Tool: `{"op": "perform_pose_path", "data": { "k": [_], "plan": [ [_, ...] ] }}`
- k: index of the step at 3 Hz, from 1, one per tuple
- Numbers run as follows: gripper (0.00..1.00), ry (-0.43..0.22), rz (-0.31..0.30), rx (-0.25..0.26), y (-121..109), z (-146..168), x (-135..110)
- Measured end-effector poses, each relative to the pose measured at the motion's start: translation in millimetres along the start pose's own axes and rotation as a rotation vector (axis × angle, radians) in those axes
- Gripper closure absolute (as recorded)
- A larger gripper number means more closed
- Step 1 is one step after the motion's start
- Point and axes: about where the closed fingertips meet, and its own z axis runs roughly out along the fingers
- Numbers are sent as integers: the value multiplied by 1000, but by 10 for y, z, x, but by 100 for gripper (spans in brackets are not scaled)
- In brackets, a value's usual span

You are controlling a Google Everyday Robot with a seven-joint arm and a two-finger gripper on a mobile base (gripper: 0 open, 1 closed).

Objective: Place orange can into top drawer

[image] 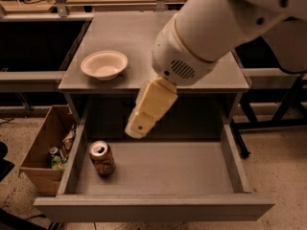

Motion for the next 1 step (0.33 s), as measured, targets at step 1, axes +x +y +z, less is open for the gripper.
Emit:
{"op": "perform_pose_path", "data": {
  "k": [1],
  "plan": [
    [0,111,61,237,141,-361,461]
  ]
}}
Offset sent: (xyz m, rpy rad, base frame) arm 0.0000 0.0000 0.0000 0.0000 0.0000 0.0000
